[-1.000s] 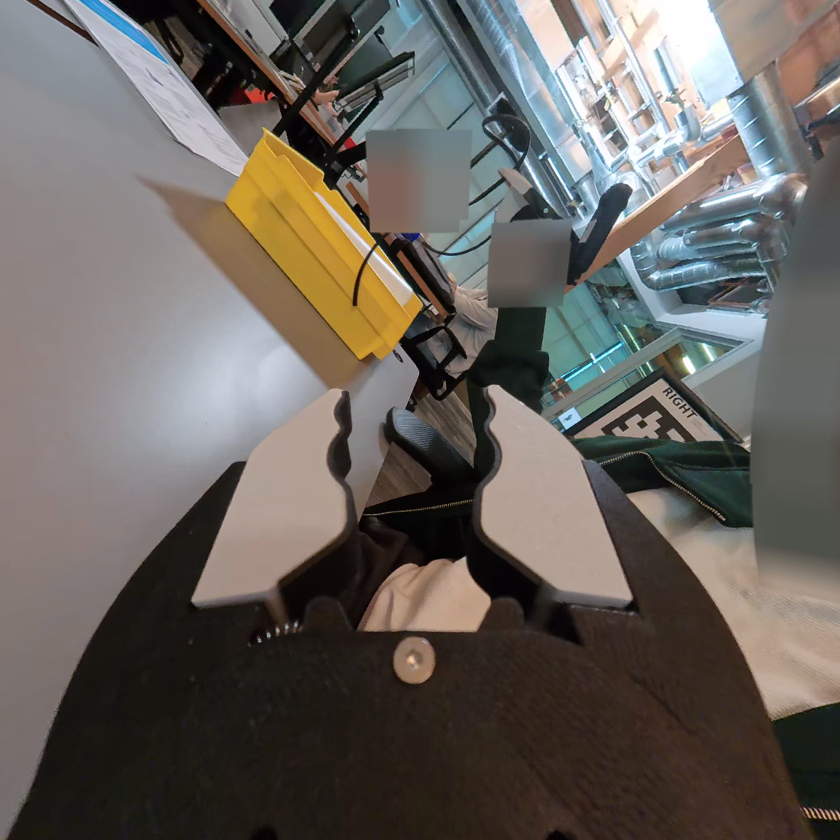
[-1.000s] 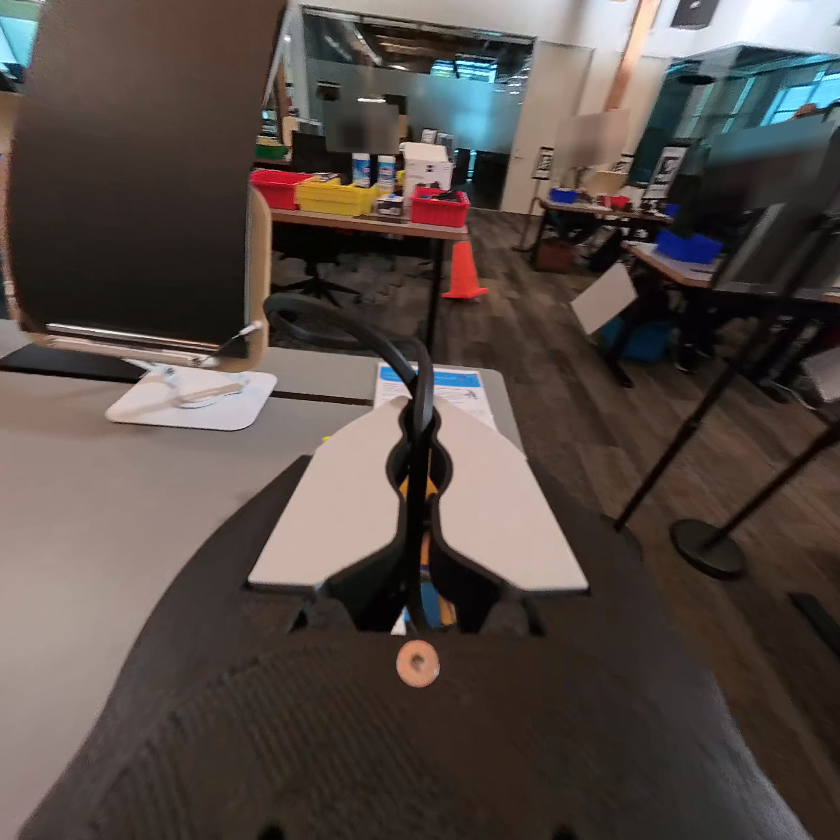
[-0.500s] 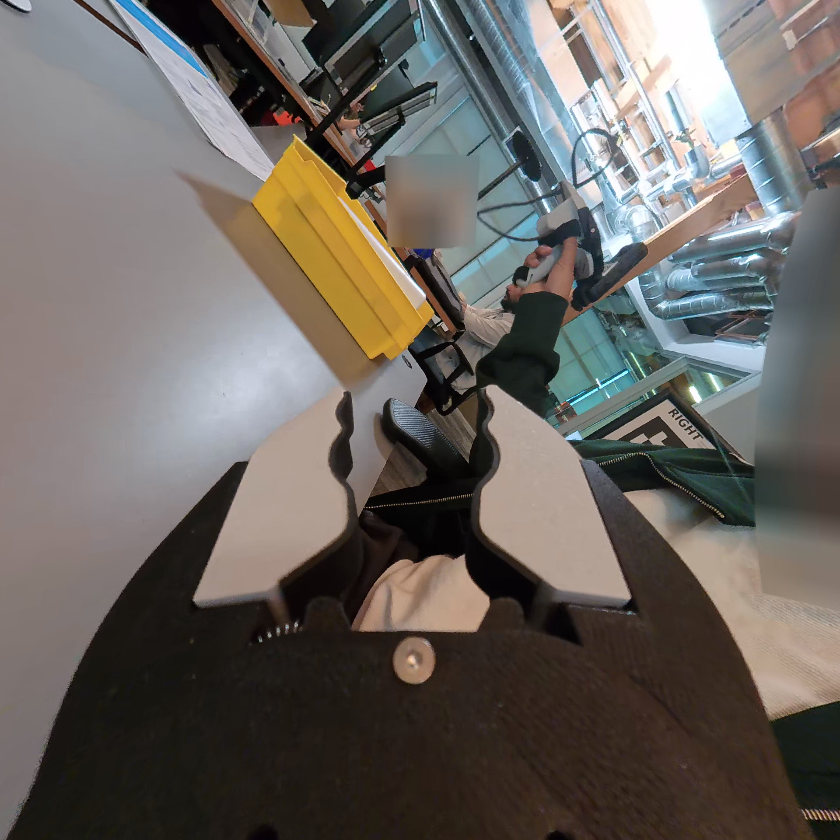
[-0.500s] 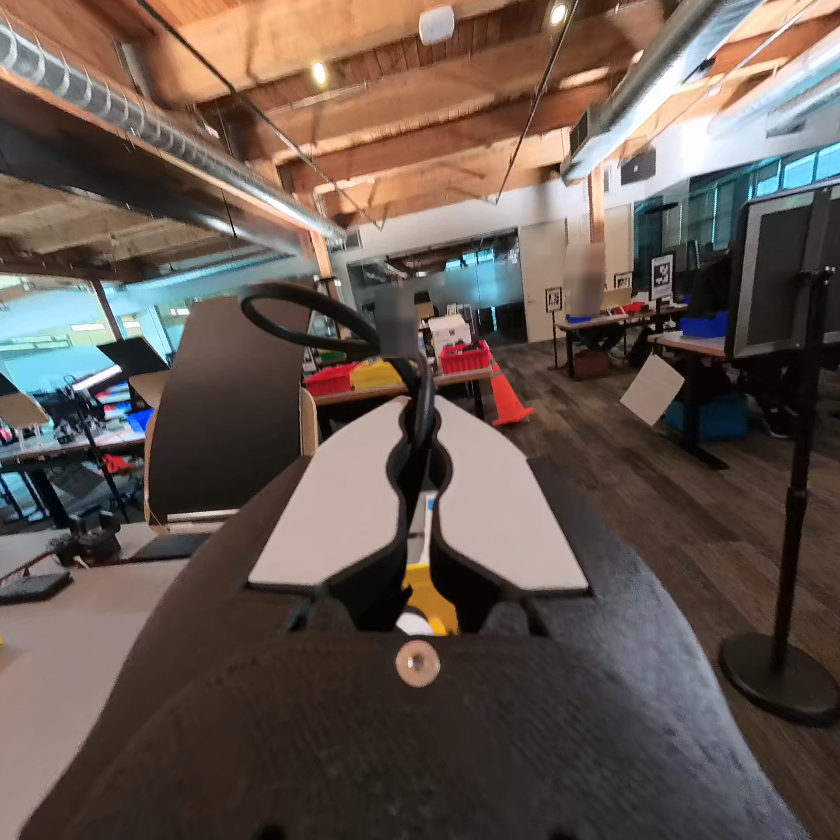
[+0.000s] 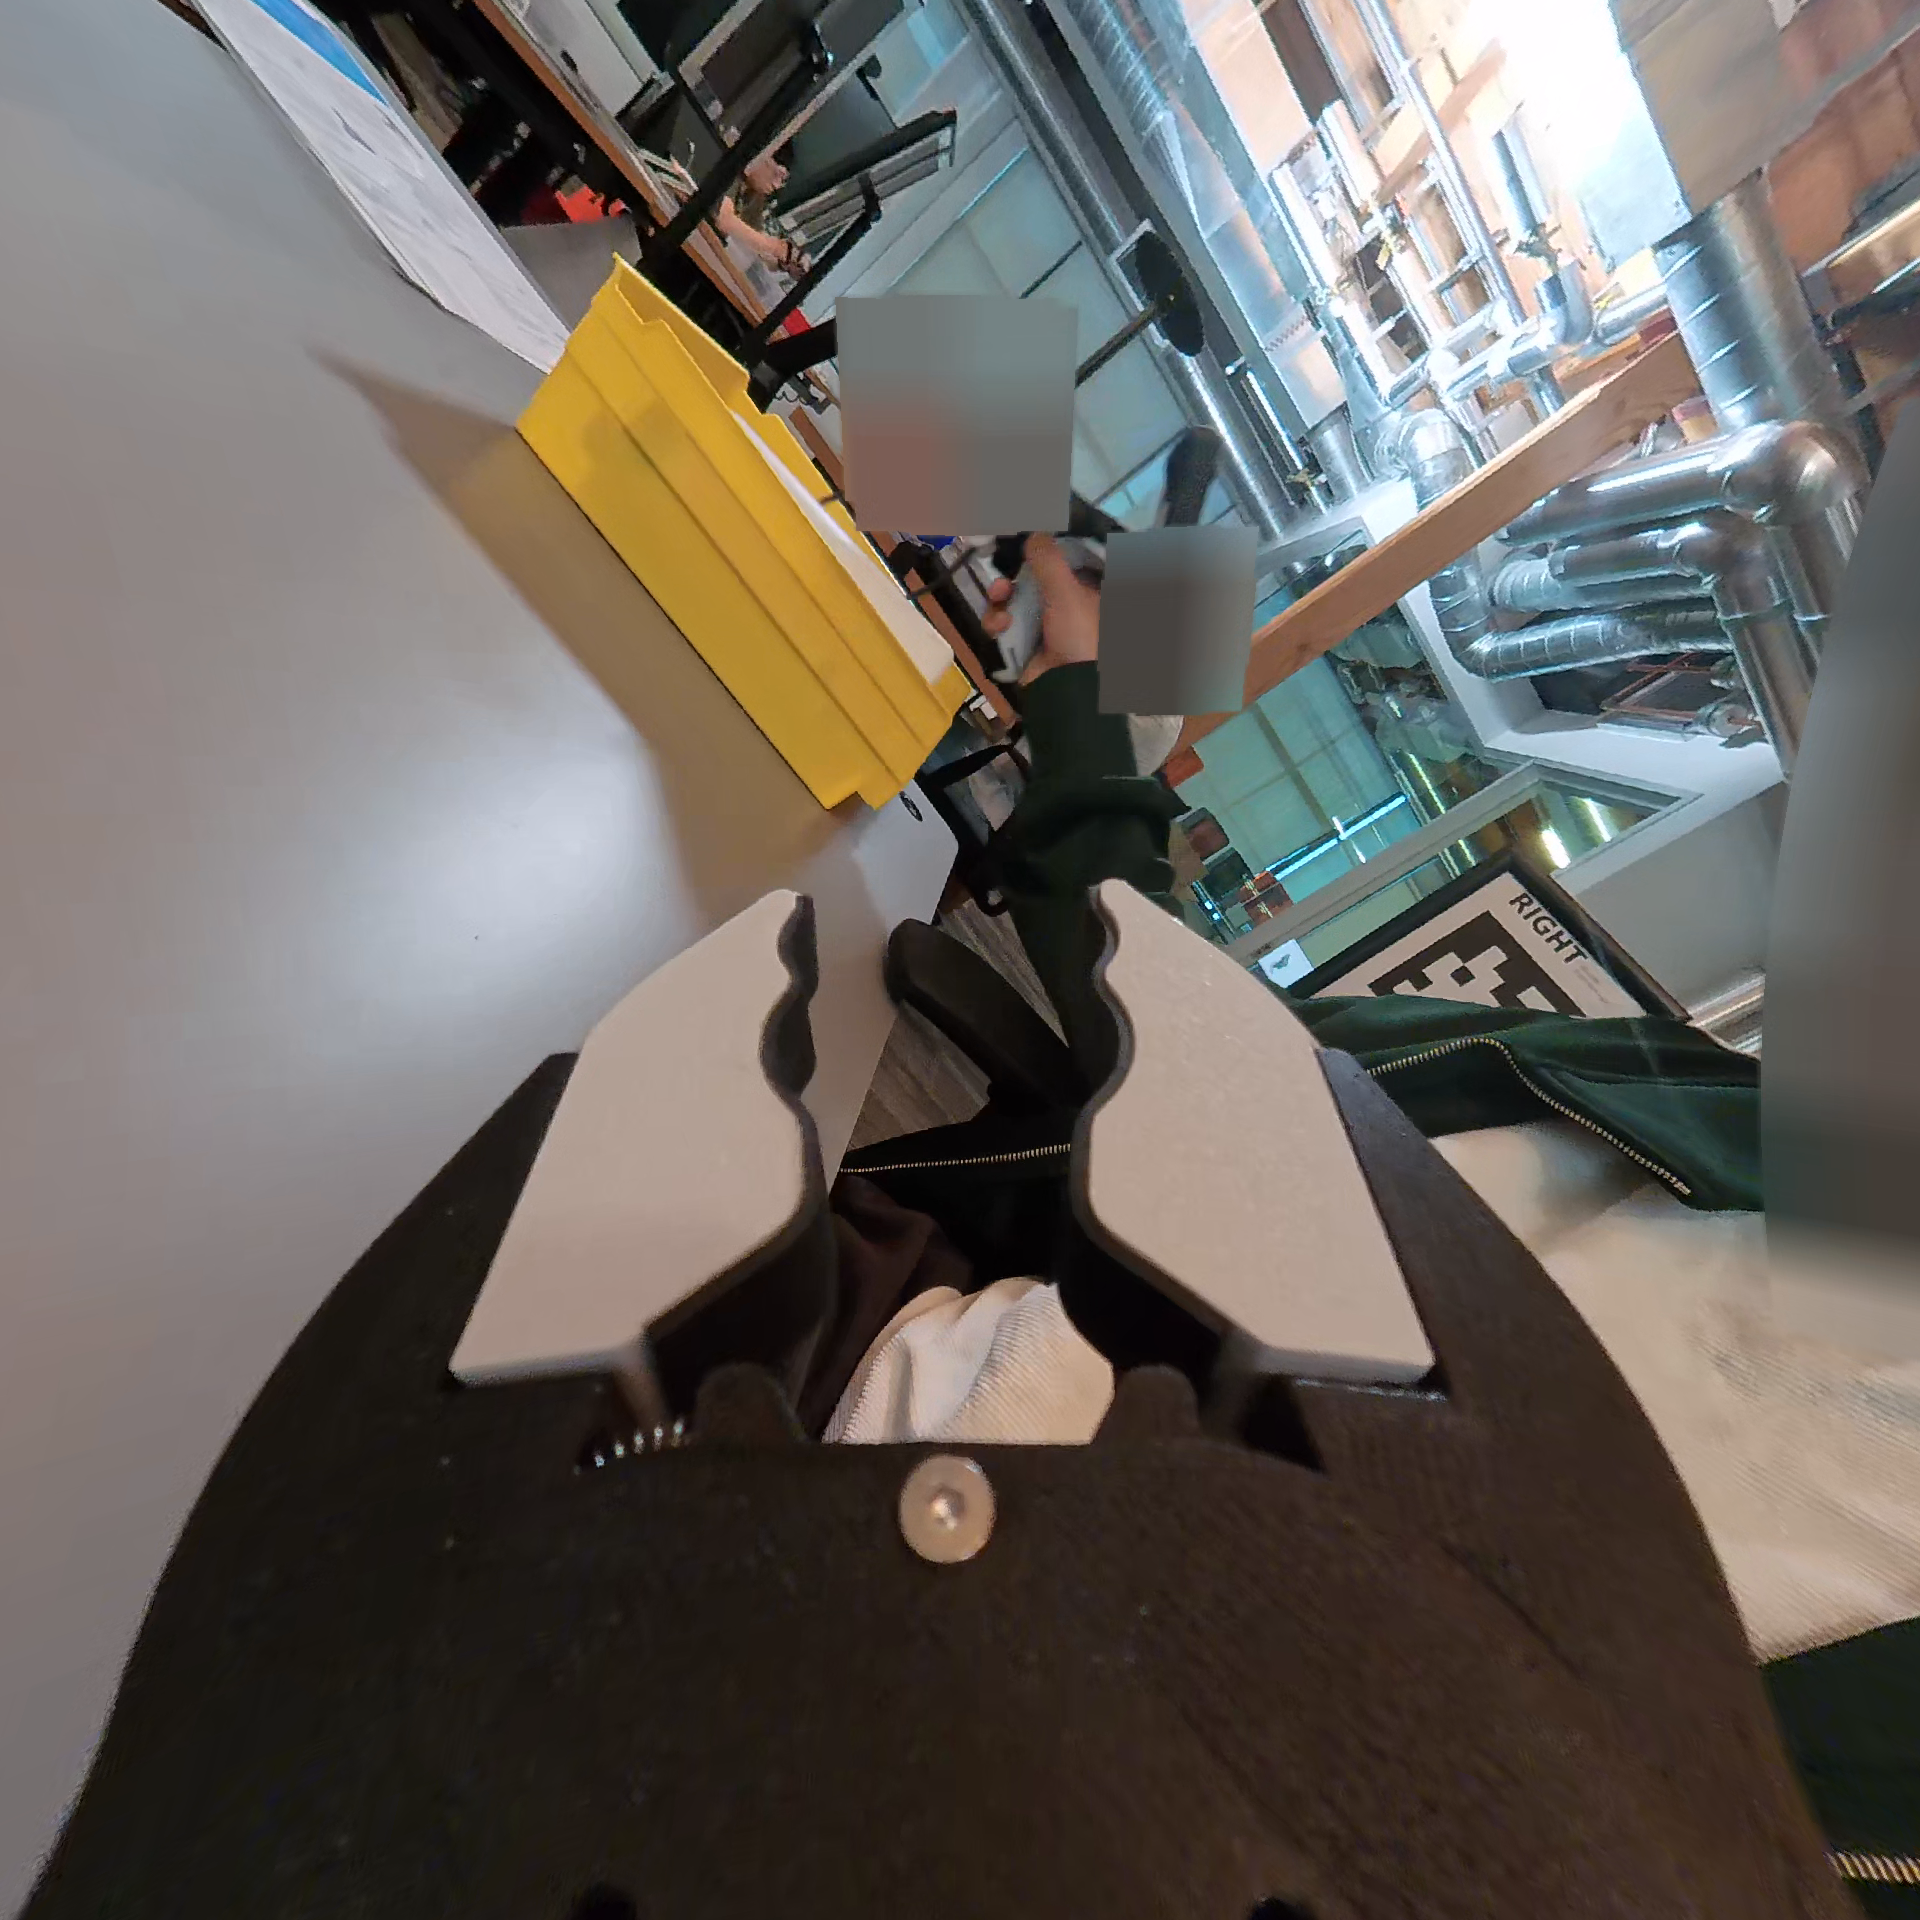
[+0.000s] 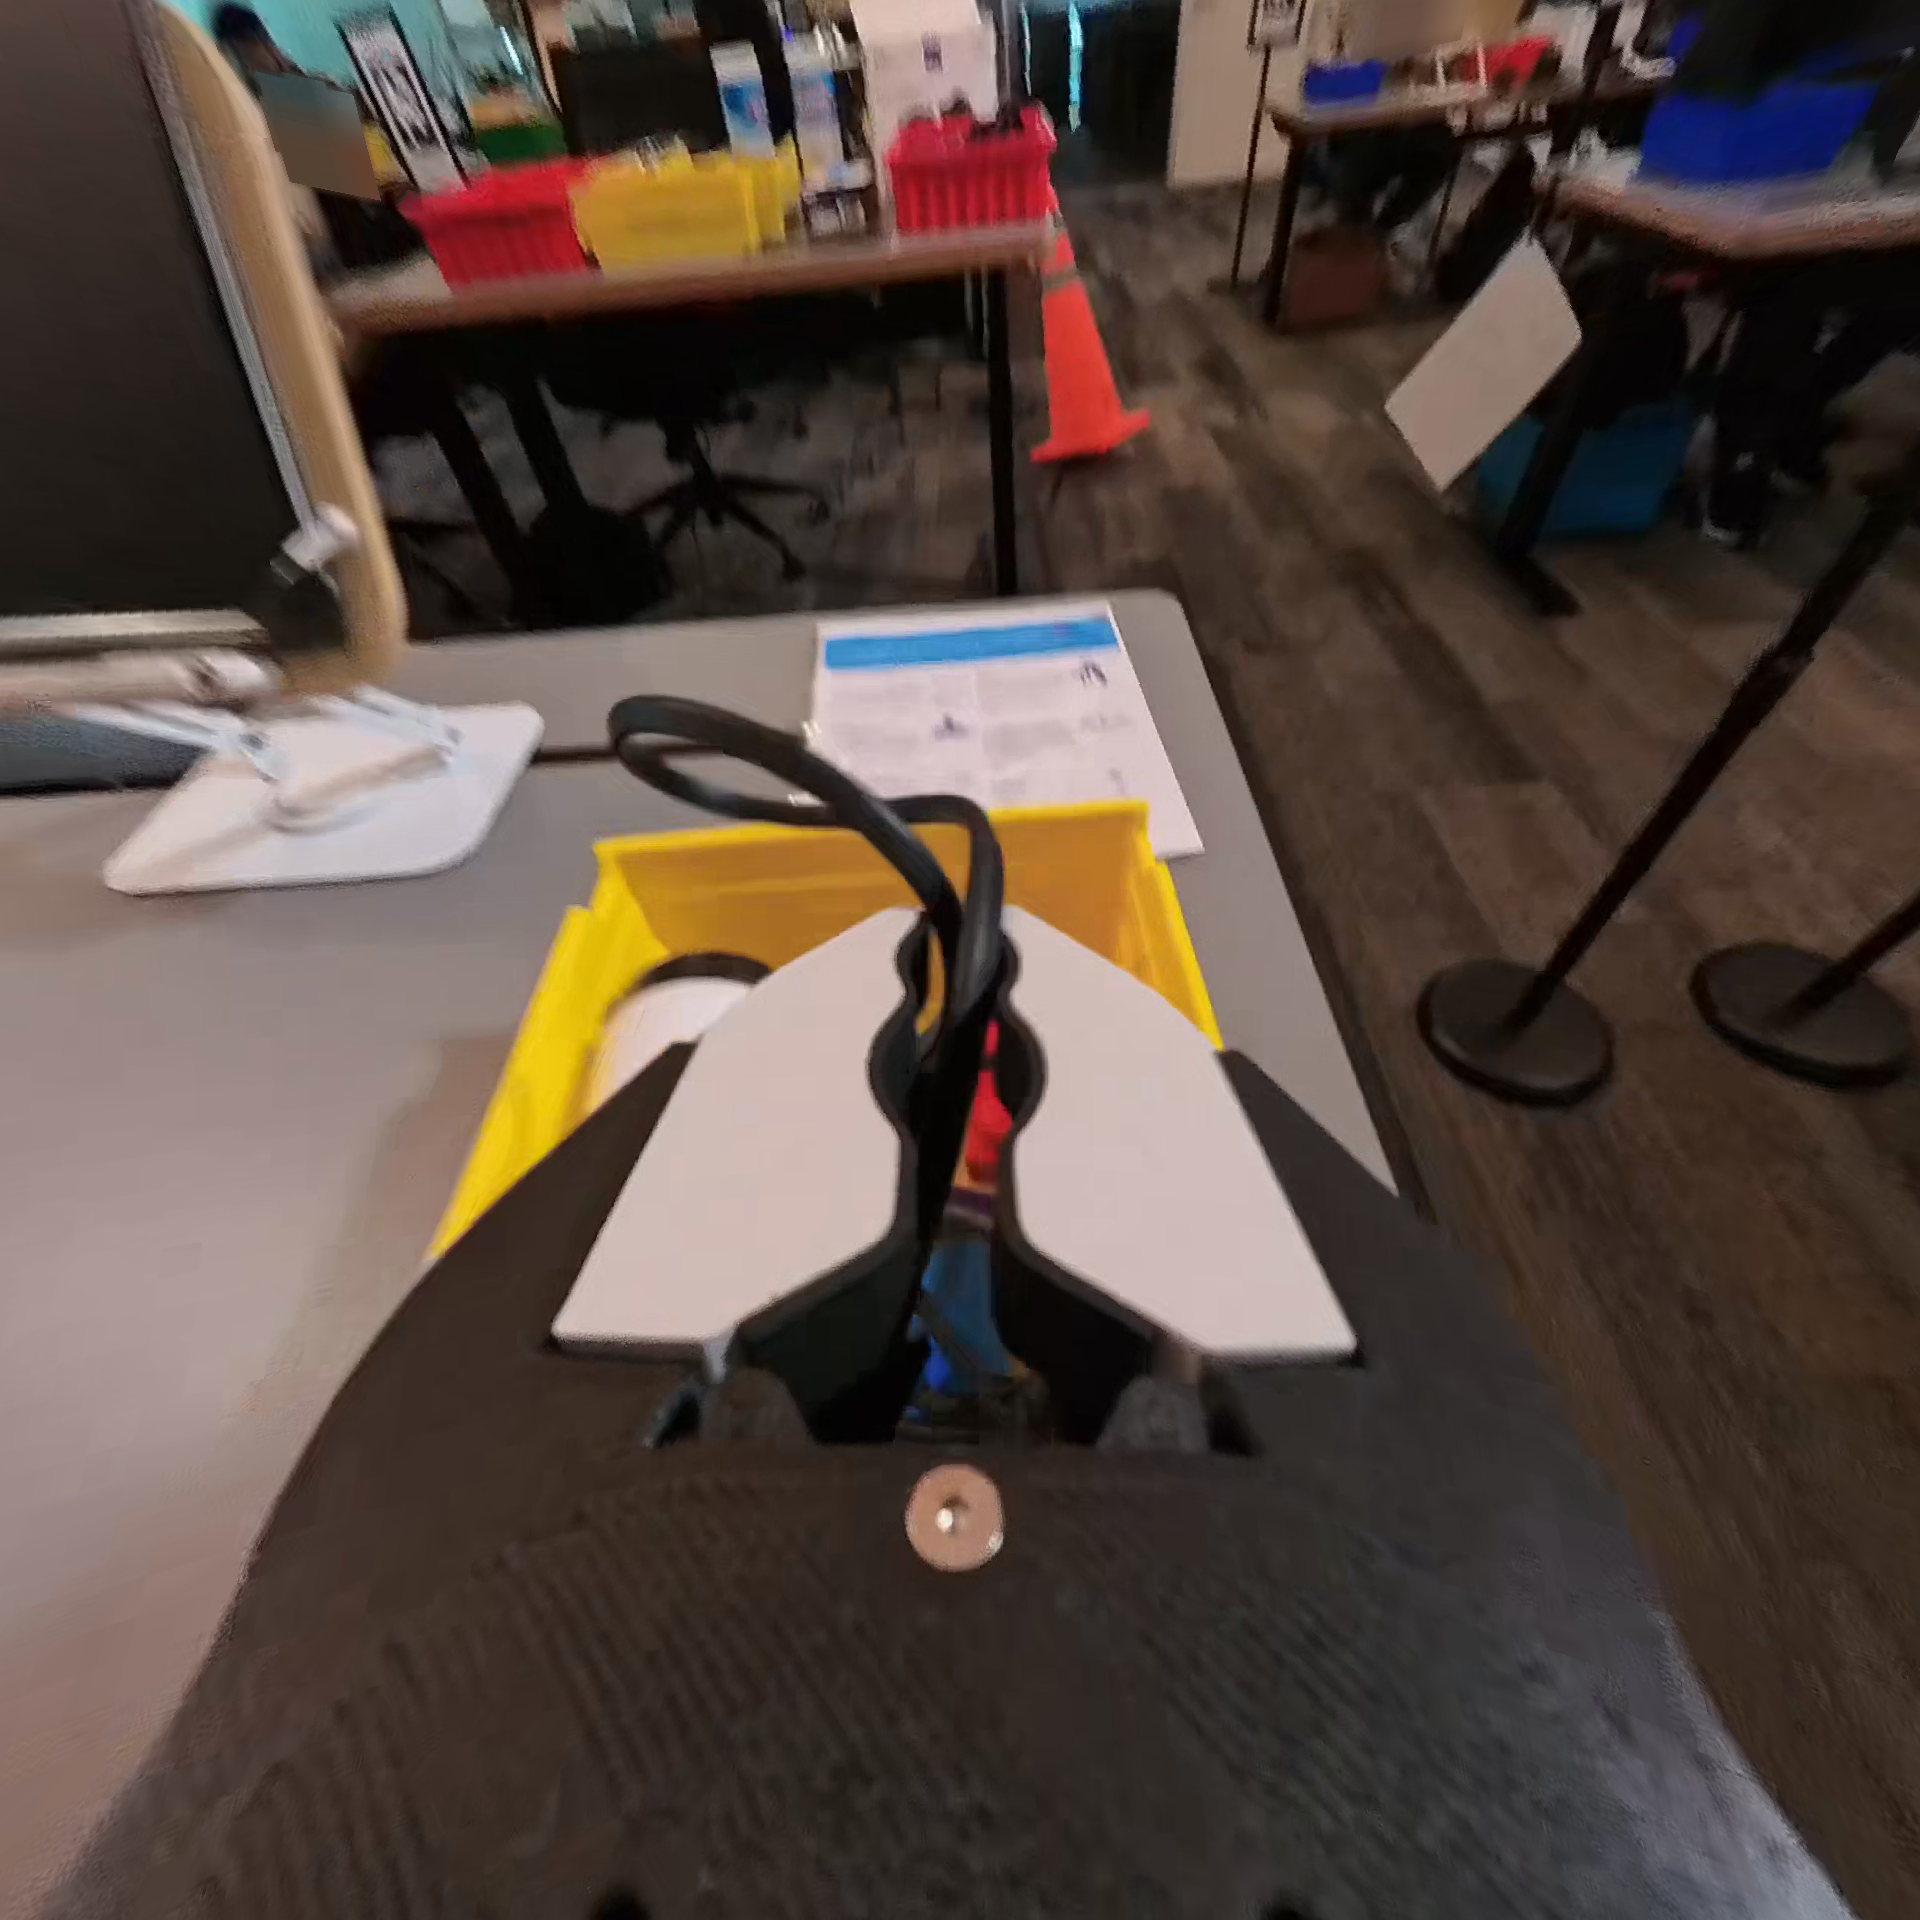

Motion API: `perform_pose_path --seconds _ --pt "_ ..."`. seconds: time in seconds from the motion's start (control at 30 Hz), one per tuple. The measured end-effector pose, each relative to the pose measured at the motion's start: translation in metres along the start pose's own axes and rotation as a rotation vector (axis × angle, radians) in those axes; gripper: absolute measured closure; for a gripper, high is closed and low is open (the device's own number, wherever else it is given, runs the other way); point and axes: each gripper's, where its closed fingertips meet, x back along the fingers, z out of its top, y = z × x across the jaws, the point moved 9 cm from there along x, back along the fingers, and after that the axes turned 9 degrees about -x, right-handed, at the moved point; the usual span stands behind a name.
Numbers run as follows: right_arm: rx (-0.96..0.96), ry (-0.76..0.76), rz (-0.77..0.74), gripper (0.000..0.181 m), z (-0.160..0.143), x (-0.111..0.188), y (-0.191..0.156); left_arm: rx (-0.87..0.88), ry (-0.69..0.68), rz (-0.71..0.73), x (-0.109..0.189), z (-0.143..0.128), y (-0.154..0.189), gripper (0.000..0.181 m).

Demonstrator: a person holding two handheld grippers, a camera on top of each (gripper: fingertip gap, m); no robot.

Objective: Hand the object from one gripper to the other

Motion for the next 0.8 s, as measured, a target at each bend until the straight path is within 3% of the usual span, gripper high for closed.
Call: perform_pose_path --seconds 0.1,0.17,0.4,0.53,0.67,0.8 --pt "0.016 -0.202 -0.133 0.118 -0.03 -0.02 0.017 0.006 -0.008 -0.004 -0.002 -0.001 -0.003 0.13" --pt "0.048 -0.293 -0.164 0.109 -0.04 -0.023 0.022 0.012 -0.009 -0.01 -0.003 0.0 -0.005 0.13" --pt "0.038 -0.238 -0.128 0.113 -0.031 0.008 0.022 -0.004 -0.011 -0.027 -0.009 0.012 -0.009 0.13" --pt "0.016 -0.121 -0.028 0.121 -0.018 0.037 0.011 -0.035 0.003 -0.034 -0.01 0.028 -0.008 0.13" --pt "0.039 0.008 0.121 0.131 -0.005 0.07 -0.025 -0.1 0.021 -0.021 -0.005 0.053 -0.005 0.13" --pt "0.148 0.018 0.204 0.136 -0.011 0.085 -0.086 -0.165 0.027 0.015 -0.004 0.07 -0.006 0.133"
